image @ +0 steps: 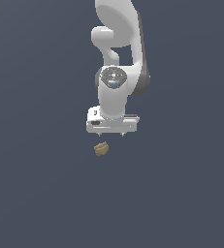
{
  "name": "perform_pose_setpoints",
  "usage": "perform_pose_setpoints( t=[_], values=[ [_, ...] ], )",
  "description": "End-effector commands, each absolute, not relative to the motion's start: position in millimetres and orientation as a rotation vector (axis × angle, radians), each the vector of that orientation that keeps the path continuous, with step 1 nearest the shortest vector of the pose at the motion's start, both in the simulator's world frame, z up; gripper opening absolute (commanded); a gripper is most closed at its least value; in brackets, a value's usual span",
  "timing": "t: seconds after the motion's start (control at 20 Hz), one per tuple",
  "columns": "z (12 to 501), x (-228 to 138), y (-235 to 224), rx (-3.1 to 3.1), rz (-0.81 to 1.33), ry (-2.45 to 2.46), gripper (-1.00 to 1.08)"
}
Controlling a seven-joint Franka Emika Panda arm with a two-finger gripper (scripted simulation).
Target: Pick up the object and move it to a goal position.
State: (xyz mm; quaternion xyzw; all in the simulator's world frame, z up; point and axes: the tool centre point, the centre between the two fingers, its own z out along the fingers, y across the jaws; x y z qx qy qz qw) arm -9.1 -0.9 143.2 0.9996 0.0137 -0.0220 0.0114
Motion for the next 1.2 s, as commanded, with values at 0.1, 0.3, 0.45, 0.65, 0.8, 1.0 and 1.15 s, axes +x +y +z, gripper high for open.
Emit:
perform_pose_setpoints(
  t=[0.1, 0.3, 0.45, 0.65, 0.8, 1.0, 1.15],
  values=[
    [143.6, -9.1, -2.7, 3.116, -0.068, 0.043, 1.00],
    [146.5, -9.8, -15.2, 3.105, -0.066, 0.052, 1.00],
    [148.5, -10.3, -21.7, 3.098, -0.066, 0.069, 1.00],
    [148.9, -10.5, -21.9, 3.097, -0.066, 0.078, 1.00],
    [148.2, -10.2, -21.5, 3.099, -0.065, 0.062, 1.00],
    [146.4, -9.6, -22.3, 3.101, -0.063, 0.004, 1.00],
    [144.4, -8.8, -23.3, 3.103, -0.060, -0.064, 1.00]
  ],
)
